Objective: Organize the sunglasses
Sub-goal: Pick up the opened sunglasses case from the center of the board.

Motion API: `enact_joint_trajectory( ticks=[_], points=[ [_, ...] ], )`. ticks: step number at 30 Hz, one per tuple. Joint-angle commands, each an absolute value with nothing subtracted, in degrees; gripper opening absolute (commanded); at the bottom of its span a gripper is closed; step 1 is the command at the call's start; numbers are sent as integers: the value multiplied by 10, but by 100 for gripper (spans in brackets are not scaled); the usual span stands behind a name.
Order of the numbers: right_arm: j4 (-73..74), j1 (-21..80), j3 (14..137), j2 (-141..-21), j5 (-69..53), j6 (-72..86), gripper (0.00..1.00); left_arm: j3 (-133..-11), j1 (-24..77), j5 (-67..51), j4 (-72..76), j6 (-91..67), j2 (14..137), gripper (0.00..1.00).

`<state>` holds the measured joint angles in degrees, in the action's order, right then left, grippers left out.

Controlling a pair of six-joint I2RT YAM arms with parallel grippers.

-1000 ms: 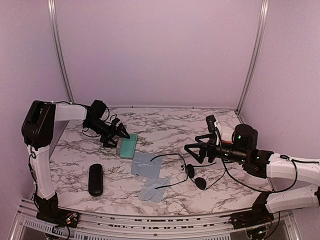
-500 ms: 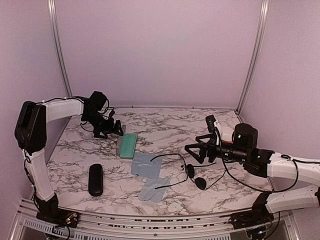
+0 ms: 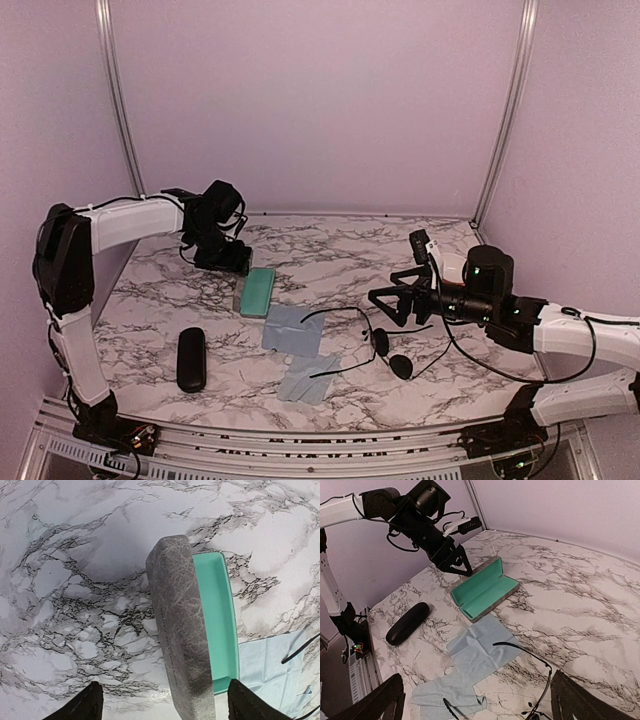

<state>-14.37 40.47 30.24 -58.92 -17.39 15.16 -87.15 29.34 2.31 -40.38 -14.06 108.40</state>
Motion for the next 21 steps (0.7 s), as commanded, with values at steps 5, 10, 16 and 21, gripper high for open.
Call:
enact_joint_trajectory(
  ticks=[5,10,16,21],
  points=[
    [-144,401,315,-586,-169,161,98,-891,313,45,-433,-139,1113,63],
    [-147,401,309,-585,-169,163,98,-895,319,40,-432,-142,1120,59],
    [-146,401,303,-576,-169,165,98,-903,320,57,-440,-136,1127,39],
    [-141,401,300,-567,-165,162,98,-912,320,90,-454,-116,1125,32]
  ],
)
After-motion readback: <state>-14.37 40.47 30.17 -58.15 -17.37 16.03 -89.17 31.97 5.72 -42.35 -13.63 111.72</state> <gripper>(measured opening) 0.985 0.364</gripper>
